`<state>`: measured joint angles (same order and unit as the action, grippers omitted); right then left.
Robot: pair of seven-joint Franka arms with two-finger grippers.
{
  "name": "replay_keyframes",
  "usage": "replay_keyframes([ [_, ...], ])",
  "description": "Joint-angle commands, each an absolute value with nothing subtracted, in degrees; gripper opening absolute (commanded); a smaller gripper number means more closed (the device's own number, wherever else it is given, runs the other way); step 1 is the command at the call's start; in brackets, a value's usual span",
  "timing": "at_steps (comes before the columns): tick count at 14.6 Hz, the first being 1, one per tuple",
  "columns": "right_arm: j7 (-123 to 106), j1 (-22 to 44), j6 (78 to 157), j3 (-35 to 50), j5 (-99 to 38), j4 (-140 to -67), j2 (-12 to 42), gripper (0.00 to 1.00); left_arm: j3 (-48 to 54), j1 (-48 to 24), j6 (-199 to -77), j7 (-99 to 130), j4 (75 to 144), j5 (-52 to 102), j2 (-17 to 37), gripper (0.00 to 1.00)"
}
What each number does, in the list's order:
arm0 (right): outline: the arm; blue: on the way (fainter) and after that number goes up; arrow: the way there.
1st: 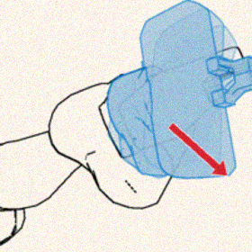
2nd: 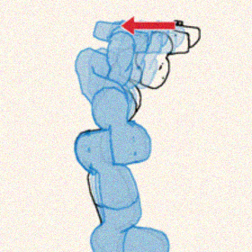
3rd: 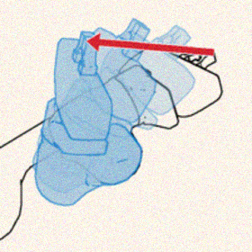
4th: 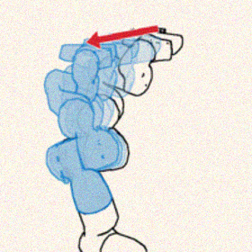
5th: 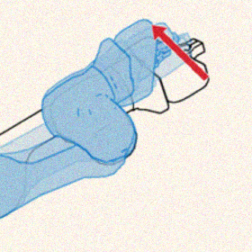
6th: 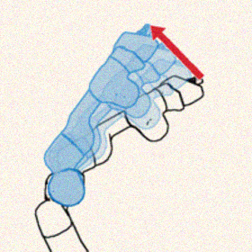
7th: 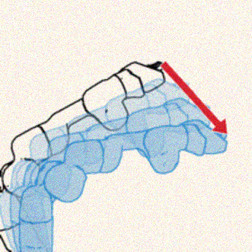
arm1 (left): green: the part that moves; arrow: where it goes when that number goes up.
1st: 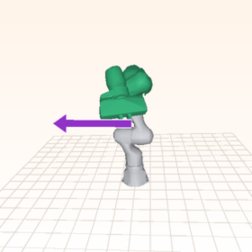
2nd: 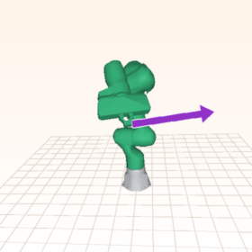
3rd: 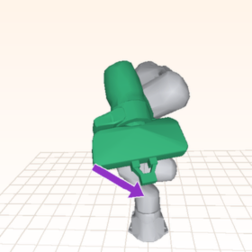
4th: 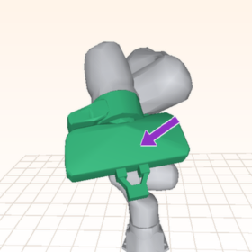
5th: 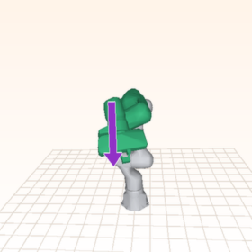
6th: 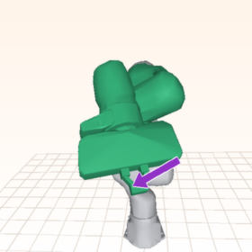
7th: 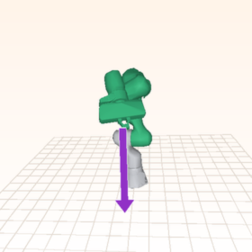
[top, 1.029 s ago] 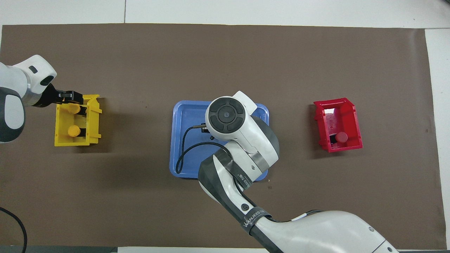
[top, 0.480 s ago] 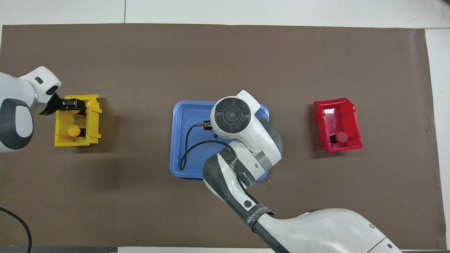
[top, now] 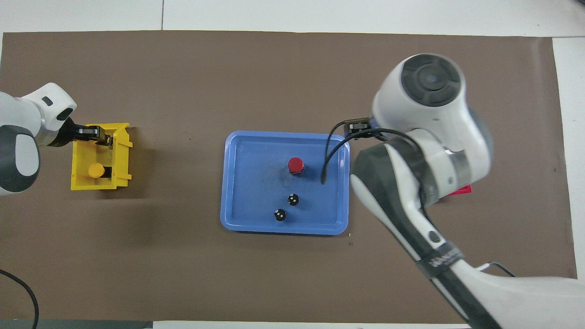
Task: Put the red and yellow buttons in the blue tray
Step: 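Return the right gripper to the red holder while the left gripper lifts the button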
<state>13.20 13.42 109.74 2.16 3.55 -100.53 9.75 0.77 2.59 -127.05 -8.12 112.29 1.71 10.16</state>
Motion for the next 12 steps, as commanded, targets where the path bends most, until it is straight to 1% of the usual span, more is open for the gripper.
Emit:
replay_keyframes([
  [1,0.4,5.4,112.1,3.1,0.5,-111.4,2.6,0.91,1.1,1.9,-113.7,-7.7,101.6,-3.0,8.2,0.02],
  [2,-2.2,3.3,112.5,3.1,-0.2,-113.0,1.7,0.91,1.2,0.1,-110.2,-5.2,99.1,-3.4,7.7,0.02],
  [3,-3.0,2.3,113.2,3.1,-0.3,-114.1,1.5,0.89,1.3,-2.6,-108.6,-0.9,98.7,-3.4,6.7,0.02],
  [6,-3.2,1.8,119.0,3.0,-0.3,-119.3,-0.1,0.78,1.4,-14.1,-109.3,17.0,100.4,-3.4,5.4,0.02],
  [8,-3.6,0.9,123.7,3.0,-0.3,-124.1,-1.6,0.74,1.4,-22.2,-110.6,26.5,101.0,-3.4,6.2,0.02],
  [9,-3.7,0.5,125.8,3.0,-0.3,-126.3,-2.4,0.73,1.4,-25.1,-112.1,30.1,101.9,-3.4,7.0,0.02],
  [10,-4.0,-0.2,127.9,3.0,-0.3,-128.2,-2.8,0.72,1.4,-27.5,-114.3,33.3,103.0,-3.4,7.8,0.02],
  [12,-4.6,-1.0,129.4,3.0,-0.3,-129.5,-2.6,0.70,1.4,-30.9,-119.8,38.0,105.5,-3.4,9.9,0.02],
])
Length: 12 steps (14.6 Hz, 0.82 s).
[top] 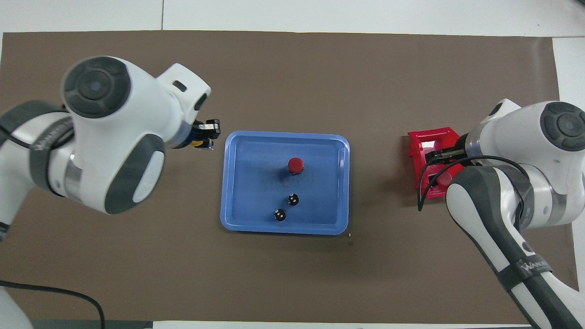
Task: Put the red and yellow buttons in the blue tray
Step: 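Place the yellow button in the tray while the right gripper grasps a red button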
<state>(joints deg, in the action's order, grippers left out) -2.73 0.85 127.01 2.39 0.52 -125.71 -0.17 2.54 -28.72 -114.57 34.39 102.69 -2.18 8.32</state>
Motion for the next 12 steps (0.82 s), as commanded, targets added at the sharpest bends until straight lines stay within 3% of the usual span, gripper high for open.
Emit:
replay_keyframes([
  [1,-4.5,-1.0,130.6,3.0,-0.3,-130.2,-2.5,0.68,1.4,-32.0,-121.5,38.8,106.0,-3.4,11.4,0.02],
  [6,-4.0,-0.7,133.2,3.0,-0.4,-133.7,-3.1,0.65,1.5,-35.6,-127.7,43.0,107.0,-3.3,17.1,0.02],
  [10,-4.4,-0.6,133.2,3.0,-0.4,-135.0,-3.4,0.64,1.6,-36.6,-128.3,43.8,107.1,-3.3,18.1,0.02],
  [11,-4.5,-0.6,133.2,3.0,-0.4,-135.2,-3.7,0.64,1.5,-36.7,-128.3,43.8,107.1,-3.3,18.1,0.06],
  [12,-4.5,-0.6,133.2,3.0,-0.4,-135.3,-3.8,0.64,1.6,-36.7,-128.3,43.7,107.1,-3.3,18.1,0.24],
])
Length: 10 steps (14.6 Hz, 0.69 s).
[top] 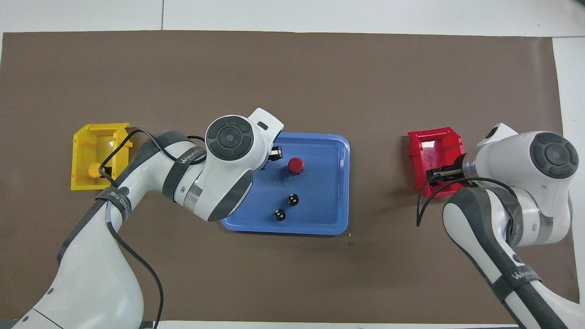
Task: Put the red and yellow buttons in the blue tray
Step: 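Place the yellow button in the tray while the right gripper grasps a red button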
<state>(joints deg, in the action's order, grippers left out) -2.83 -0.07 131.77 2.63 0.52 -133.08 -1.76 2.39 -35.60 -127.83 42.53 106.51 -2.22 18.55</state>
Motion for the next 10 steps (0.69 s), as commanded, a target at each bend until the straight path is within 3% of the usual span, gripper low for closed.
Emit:
replay_keyframes([
  [1,-4.6,-0.6,133.2,3.0,-0.4,-135.8,-3.9,0.63,1.6,-36.8,-128.2,43.7,107.1,-3.3,18.1,0.40],
  [4,-6.8,-1.1,133.2,3.0,-0.4,-136.8,-4.3,0.62,1.6,-37.8,-127.7,43.6,107.1,-3.3,18.0,0.67],
  [6,-7.4,-1.1,133.2,3.0,-0.4,-136.9,-4.5,0.55,1.5,-37.0,-127.1,43.1,107.0,-3.3,17.7,1.00],
  [8,-7.5,-1.1,133.2,3.0,-0.4,-136.4,-4.3,0.40,1.4,-34.5,-122.3,42.6,106.1,-3.3,14.7,1.00],
  [10,-7.7,-1.1,131.3,3.0,-0.3,-133.9,-3.7,0.32,0.9,-30.2,-115.3,36.9,104.3,-3.3,10.6,1.00],
])
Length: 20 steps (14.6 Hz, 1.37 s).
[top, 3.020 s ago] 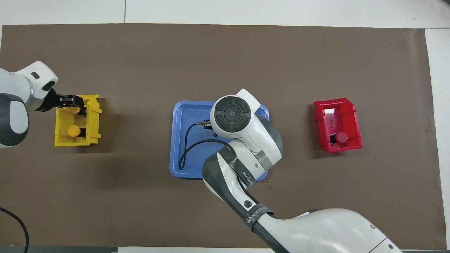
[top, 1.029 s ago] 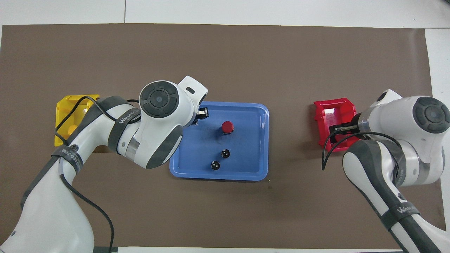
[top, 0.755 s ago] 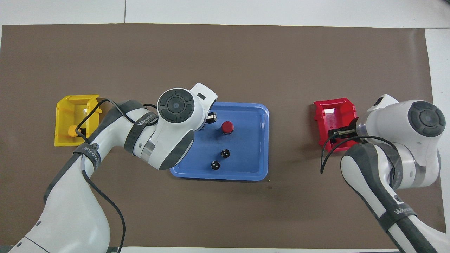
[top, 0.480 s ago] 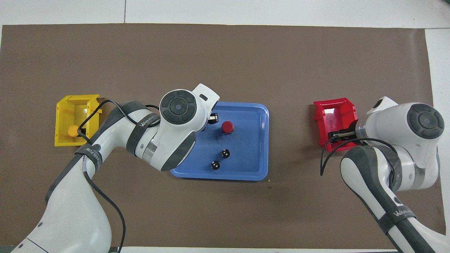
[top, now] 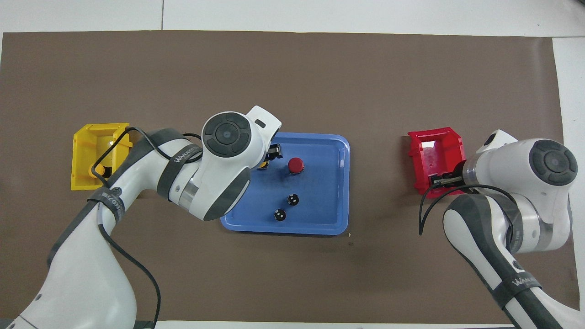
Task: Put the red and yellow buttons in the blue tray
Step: 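Place the yellow button in the tray while the right gripper grasps a red button, then carry the red button toward the tray while the left gripper reaches the holder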
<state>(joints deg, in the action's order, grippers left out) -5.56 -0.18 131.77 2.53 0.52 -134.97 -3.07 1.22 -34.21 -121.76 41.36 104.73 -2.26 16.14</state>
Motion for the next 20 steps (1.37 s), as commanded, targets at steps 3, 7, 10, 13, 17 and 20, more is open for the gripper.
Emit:
replay_keyframes([
  [3,-7.2,-0.3,119.2,3.2,-0.3,-122.0,-0.1,0.32,0.8,-20.2,-112.2,22.2,104.4,-3.3,7.3,1.00],
  [7,2.0,7.8,110.5,3.7,-0.2,-107.2,5.4,0.32,0.9,-7.2,-114.0,4.8,107.6,-3.3,6.5,1.00],
  [10,15.2,16.0,116.3,3.7,-0.2,-107.5,6.6,0.31,0.8,-3.9,-123.8,2.9,117.7,-3.3,3.2,1.00],
  [13,24.2,21.6,122.6,3.7,-0.3,-110.2,7.9,0.31,0.9,0.2,-128.1,-5.1,121.6,-3.3,3.0,0.95],
  [17,25.5,25.1,127.6,3.6,-0.3,-111.8,11.2,0.31,0.9,1.1,-127.8,-6.2,122.5,-3.3,2.8,0.77],
  [20,26.7,25.8,128.8,3.6,-0.3,-111.8,12.7,0.32,0.9,2.5,-128.1,-7.9,125.2,-3.3,1.7,0.77],
])
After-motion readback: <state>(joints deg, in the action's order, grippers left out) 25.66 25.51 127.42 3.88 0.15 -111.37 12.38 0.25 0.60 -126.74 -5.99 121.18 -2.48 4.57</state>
